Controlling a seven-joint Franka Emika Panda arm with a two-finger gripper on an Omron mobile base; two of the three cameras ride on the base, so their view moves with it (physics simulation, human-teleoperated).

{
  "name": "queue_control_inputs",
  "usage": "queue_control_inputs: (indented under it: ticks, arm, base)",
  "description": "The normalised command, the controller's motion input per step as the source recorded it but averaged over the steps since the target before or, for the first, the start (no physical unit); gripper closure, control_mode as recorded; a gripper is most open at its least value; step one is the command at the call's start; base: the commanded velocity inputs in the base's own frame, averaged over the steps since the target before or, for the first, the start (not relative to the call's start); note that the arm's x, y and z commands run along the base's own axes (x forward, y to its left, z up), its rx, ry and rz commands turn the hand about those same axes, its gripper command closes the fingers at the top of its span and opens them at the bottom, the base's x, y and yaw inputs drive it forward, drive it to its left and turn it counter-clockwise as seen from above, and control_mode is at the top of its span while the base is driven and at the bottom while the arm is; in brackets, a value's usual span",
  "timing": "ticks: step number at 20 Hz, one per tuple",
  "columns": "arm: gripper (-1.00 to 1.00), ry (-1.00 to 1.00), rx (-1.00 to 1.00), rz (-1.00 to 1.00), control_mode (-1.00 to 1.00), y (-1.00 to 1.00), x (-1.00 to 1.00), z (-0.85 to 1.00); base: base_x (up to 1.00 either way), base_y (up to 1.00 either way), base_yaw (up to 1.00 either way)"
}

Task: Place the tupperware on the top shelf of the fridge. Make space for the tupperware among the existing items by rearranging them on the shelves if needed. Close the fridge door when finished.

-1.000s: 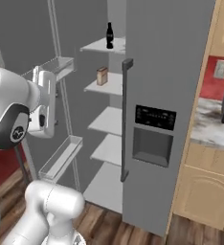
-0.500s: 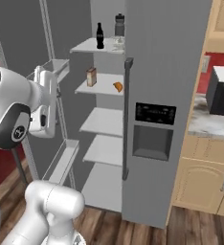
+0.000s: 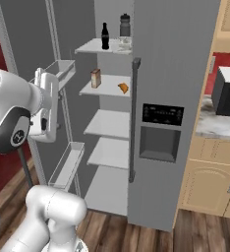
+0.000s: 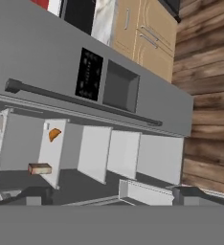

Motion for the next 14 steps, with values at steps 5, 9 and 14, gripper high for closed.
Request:
queue_control_inputs:
  ticks: [5, 9, 14]
  arm:
    - [-1.0, 0.0, 0.0, 0.0, -1.0, 0.0, 0.0, 0.0]
    - [-1.0, 0.0, 0.0, 0.02, -1.0, 0.0, -0.01, 0.0]
    - [-1.0, -0.02, -0.02, 0.29, -1.0, 0.06, -0.24, -0.06]
  base:
    - [0.0, 0.0, 0.0]
    - [0.0, 0.0, 0.0]
    - [0.0, 0.0, 0.0]
